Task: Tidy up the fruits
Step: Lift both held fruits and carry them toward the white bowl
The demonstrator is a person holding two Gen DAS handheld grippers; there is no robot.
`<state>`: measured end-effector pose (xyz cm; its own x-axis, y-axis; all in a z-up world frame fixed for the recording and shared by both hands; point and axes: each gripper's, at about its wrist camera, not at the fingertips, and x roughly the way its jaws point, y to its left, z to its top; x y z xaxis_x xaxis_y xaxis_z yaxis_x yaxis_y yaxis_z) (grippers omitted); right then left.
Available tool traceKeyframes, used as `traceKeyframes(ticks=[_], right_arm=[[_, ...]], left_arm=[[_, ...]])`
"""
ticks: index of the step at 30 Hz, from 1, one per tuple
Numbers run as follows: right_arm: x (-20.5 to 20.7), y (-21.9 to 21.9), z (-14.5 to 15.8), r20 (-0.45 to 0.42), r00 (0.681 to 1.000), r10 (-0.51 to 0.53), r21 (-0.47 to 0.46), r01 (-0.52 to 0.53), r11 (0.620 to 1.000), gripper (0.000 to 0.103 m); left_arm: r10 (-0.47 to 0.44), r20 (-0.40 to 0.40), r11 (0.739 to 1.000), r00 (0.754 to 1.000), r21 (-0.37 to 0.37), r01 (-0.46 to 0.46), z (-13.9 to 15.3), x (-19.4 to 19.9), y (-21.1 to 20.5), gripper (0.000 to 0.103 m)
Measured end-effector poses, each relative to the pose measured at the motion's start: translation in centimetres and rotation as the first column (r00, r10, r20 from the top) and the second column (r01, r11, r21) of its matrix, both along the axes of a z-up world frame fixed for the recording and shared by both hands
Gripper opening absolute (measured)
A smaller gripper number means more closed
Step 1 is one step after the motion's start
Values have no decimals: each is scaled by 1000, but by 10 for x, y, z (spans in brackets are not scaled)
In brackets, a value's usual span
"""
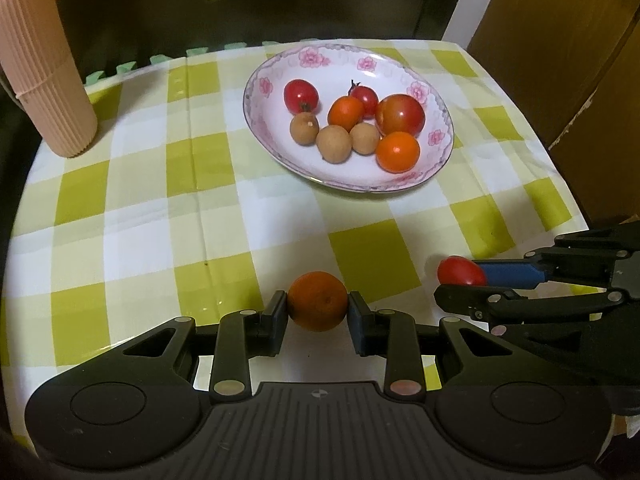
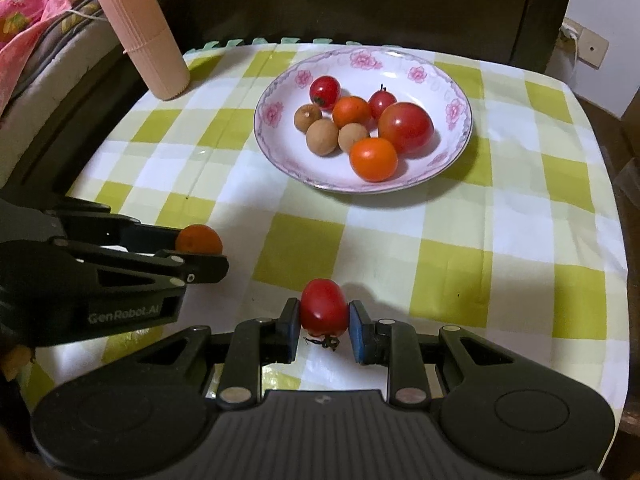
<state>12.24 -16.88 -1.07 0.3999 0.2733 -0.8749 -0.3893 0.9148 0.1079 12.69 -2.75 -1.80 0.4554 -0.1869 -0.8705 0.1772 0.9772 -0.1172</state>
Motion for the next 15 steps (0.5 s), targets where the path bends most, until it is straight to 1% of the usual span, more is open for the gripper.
traceKeyframes(ticks=[15], right_arm=[[4,5,7,20,1000,-11,24,10,1000,25]], left_arm=[[1,24,1000,1000,-15,-1,6,4,-1,39]])
